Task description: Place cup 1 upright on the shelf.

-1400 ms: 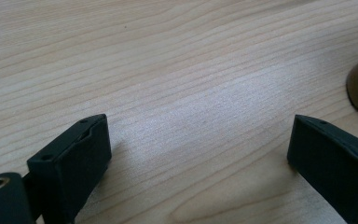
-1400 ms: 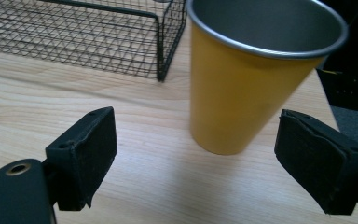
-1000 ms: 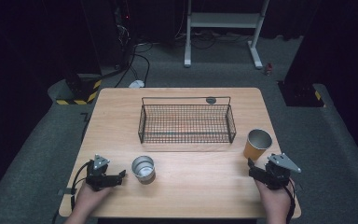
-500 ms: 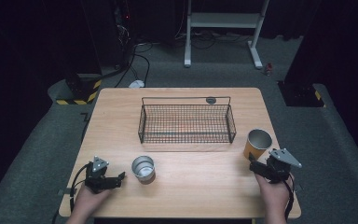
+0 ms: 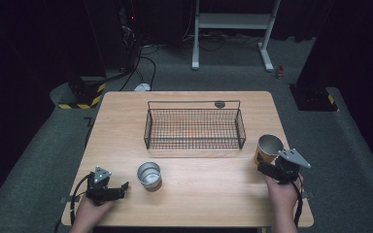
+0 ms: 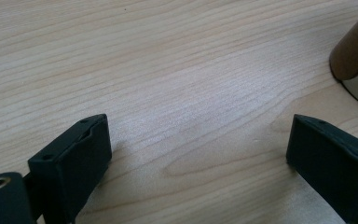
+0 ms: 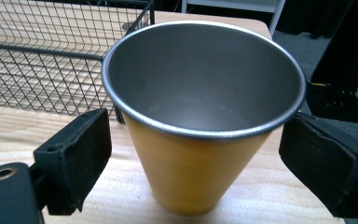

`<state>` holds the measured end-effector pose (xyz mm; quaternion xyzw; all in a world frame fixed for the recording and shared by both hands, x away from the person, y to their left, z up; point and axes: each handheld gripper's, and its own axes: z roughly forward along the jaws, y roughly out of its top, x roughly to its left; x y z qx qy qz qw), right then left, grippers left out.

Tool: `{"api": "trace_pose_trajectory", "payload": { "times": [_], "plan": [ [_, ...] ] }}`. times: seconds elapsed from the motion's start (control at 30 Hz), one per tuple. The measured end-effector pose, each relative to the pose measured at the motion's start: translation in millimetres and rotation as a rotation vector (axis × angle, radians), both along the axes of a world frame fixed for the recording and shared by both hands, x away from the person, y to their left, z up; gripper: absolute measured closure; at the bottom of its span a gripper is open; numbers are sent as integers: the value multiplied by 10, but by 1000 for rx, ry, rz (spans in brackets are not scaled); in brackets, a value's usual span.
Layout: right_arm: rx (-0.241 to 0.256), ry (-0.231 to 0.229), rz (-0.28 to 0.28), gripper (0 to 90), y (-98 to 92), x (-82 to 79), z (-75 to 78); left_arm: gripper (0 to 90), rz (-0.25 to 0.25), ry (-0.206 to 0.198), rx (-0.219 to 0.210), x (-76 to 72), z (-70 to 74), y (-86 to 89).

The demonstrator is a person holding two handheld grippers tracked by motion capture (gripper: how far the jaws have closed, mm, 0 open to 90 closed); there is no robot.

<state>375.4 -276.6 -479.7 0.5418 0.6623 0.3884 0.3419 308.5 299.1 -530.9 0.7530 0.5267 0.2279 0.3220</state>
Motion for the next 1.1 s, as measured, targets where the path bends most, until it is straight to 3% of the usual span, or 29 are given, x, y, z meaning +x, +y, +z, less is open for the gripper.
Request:
{"api": "trace_pose_trajectory", "payload": {
  "times": [0.67,1.1],
  "plan": [
    [4,-19,-15,98,48,155,1,72,5,1,-3,-54,1,26],
    [33,-17,-9,100,23,216,-19,78,10,-2,1,-60,1,36]
  ]
}}
